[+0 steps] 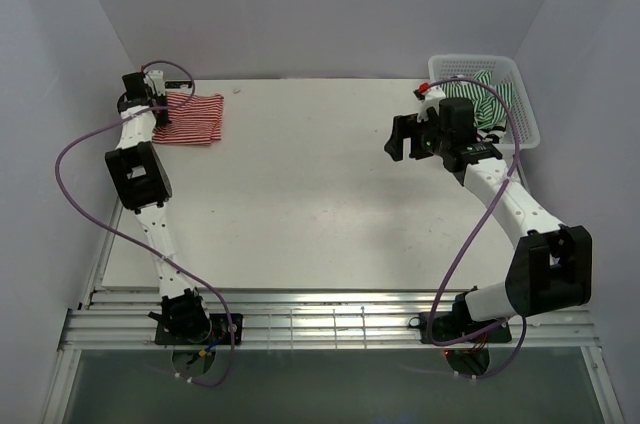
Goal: Fold and stack the tank tops
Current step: Neatly place the folded tank top to the corner
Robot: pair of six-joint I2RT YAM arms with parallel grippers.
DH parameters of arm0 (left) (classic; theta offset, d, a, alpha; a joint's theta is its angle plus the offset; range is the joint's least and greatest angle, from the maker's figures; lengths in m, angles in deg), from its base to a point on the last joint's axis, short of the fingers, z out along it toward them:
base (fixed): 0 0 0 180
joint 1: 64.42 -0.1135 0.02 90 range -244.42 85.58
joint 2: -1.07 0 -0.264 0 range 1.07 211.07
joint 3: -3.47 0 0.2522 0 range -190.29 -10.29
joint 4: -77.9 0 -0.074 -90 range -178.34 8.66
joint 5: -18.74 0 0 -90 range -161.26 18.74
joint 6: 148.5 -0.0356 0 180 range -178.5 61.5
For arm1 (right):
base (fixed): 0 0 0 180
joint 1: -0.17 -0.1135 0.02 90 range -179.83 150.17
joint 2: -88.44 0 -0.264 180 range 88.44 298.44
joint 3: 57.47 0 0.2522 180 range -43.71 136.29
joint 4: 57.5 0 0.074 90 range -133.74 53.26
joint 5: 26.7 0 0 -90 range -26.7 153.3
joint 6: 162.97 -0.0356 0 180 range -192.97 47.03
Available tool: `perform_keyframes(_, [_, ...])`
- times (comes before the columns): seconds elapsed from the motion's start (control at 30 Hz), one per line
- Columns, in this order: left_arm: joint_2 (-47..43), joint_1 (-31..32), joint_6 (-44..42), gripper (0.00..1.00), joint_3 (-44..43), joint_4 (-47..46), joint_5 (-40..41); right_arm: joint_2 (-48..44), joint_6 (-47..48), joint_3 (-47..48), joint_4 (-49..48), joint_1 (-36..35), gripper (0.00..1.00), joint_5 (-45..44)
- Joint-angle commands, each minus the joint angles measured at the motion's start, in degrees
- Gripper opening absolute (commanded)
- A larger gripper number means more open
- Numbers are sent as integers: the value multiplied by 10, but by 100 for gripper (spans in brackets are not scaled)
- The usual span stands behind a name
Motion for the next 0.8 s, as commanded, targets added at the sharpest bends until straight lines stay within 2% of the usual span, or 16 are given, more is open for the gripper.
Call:
perform_keyframes(0.0, [9, -4, -1, 0, -34, -15, -24, 5, 10, 14, -11, 4, 90, -14])
perform_keyframes(0.07, [13, -5, 12, 0, -47, -19, -21, 7, 6, 18, -11, 5, 90, -22])
perform_keyframes(0.1, [11, -4, 16, 4, -51, -18, -16, 7, 4, 21, -11, 6, 90, -24])
perform_keyframes(0.13, [8, -5, 23, 10, -52, -17, -9, 8, 1, 24, -9, 6, 90, -34])
perform_keyframes(0.17, [-5, -5, 25, 26, -49, -17, -2, 7, -7, 27, -8, 9, 90, -40])
perform_keyframes(0.23, [-24, -5, 31, 41, -35, -22, 17, 7, -17, 34, -7, 12, 90, -56])
perform_keyframes(0.27, [-34, -6, 27, 85, -27, -20, 33, 7, -24, 39, 1, 19, 90, -61])
perform_keyframes(0.3, [-53, -5, 24, 98, -16, -17, 37, 8, -35, 45, 7, 24, 90, -68])
perform_keyframes(0.43, [-114, -5, 52, 98, -17, 0, 51, 13, -54, 101, 48, 51, 90, -172])
perform_keyframes(0.53, [-177, -6, 104, 98, -34, 11, -32, 35, -74, 151, 87, 84, 90, -218])
perform_keyframes(0.6, [-211, -3, 131, 98, -33, 14, -81, 58, -80, 169, 93, 105, 90, -219])
perform_keyframes(0.77, [-333, -2, 216, 98, 6, 10, -101, 156, -69, 259, 107, 167, 90, -247])
